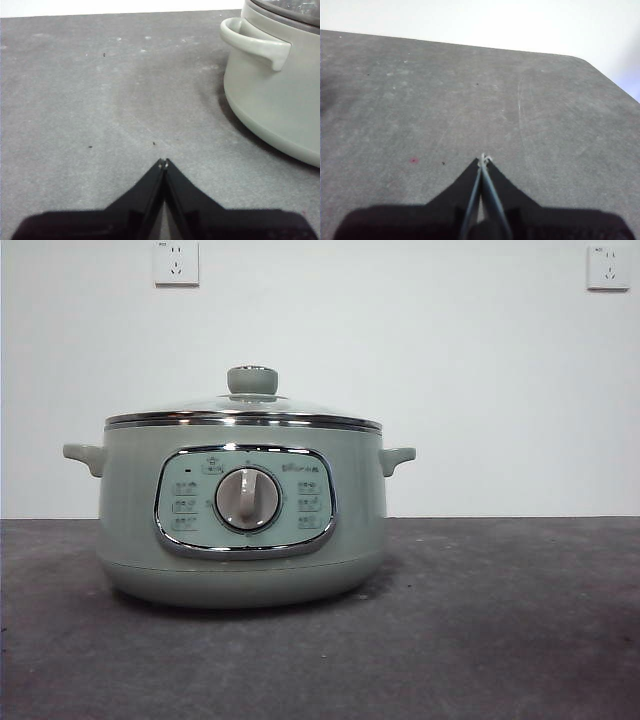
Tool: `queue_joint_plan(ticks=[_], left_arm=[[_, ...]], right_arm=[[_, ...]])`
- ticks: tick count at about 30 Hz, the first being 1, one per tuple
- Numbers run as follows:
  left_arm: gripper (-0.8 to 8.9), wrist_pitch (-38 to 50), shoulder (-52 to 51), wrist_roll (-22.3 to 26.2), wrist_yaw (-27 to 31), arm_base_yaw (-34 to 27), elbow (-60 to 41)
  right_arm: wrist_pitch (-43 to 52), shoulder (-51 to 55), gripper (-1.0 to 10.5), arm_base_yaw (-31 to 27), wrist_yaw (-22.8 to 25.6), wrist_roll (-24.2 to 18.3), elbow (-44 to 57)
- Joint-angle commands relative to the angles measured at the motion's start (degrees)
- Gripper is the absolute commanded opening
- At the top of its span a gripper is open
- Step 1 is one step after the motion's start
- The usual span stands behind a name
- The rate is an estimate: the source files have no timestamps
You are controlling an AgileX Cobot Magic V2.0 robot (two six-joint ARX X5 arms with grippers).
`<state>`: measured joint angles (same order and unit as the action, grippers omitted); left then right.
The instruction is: Pick up the potato,open the lid,put the potato in the pot,close the lid
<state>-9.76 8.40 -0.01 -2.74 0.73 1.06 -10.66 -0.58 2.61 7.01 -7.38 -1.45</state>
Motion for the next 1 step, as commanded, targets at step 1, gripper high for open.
queue_joint_plan(ticks=[1], left_arm=[[-0.03,0.3,0.0,0.1,-0.3,-0.2,-0.6]], right_arm=[[0.3,0.1,0.0,0.0,-0.2,-0.3,0.6]])
